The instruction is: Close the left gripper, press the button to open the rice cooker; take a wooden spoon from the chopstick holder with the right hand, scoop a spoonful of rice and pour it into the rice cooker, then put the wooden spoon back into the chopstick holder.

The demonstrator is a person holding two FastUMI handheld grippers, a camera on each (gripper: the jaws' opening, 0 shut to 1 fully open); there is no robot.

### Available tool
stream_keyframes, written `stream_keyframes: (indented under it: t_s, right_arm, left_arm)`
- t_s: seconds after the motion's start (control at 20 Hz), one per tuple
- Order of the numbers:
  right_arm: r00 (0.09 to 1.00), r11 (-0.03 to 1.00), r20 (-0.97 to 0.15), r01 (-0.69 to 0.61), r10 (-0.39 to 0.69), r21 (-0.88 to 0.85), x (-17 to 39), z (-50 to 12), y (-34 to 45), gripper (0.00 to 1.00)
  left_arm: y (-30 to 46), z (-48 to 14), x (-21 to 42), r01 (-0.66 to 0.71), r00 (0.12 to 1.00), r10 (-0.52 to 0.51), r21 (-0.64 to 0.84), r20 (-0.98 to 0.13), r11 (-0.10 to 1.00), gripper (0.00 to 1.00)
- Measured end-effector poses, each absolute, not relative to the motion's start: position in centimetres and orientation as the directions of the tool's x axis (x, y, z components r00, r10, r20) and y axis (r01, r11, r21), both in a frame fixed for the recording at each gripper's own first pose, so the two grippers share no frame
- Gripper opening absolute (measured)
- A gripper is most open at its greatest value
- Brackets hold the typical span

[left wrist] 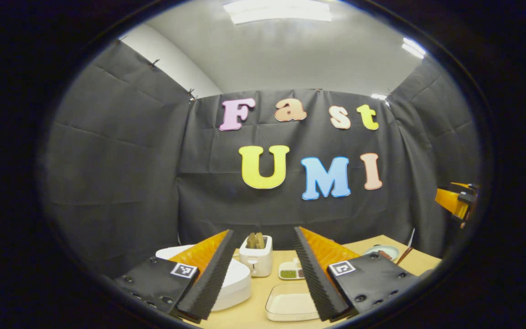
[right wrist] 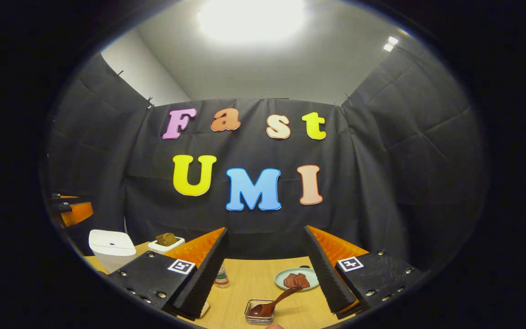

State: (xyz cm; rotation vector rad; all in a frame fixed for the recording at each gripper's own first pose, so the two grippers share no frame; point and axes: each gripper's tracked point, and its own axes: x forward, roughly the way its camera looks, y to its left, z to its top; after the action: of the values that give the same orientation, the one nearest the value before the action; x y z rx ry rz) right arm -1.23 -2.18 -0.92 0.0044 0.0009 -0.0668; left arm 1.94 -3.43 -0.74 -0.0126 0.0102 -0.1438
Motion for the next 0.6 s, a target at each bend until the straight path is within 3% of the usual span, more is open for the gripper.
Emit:
stream_keyframes:
  t_s: [0.05, 0.1, 0.3, 0.4, 0.45, 0.6]
  right_arm:
    - [0.998, 0.998, -0.006, 0.067, -0.067, 0.006, -1.2, -1.1, -2.1, 0.93]
    - [0.998, 0.998, -0.009, 0.069, -0.069, 0.005, -1.2, -1.2, -2.1, 0.98]
    - [0.997, 0.997, -0.019, 0.079, -0.079, 0.006, -1.4, -1.5, -2.1, 0.98]
    - [0.997, 0.997, -0.021, 0.079, -0.079, 0.002, -1.5, -1.6, -1.8, 0.98]
    - [0.997, 0.997, -0.022, 0.078, -0.078, -0.001, -1.5, -1.6, -1.6, 0.98]
    - [0.997, 0.997, -0.026, 0.072, -0.072, -0.005, -1.6, -1.8, -0.7, 0.98]
  left_arm:
    - [-3.2, -0.7, 1.9, 0.147, 0.989, -0.147, -0.021, -0.009, 0.989, 0.8]
    - [-2.8, -0.4, 1.8, 0.145, 0.989, -0.145, -0.026, -0.002, 0.989, 0.76]
    - [-1.6, 0.0, 1.9, 0.137, 0.99, -0.137, -0.009, 0.02, 0.99, 0.4]
    - [0.0, 0.2, 2.1, 0.094, 0.995, -0.095, 0.026, 0.033, 0.995, 0.15]
    - [0.4, 0.1, 2.0, 0.094, 0.995, -0.095, 0.032, 0.035, 0.995, 0.09]
    - [0.3, -1.0, 2.6, 0.139, 0.99, -0.14, 0.013, 0.006, 0.99, 0.08]
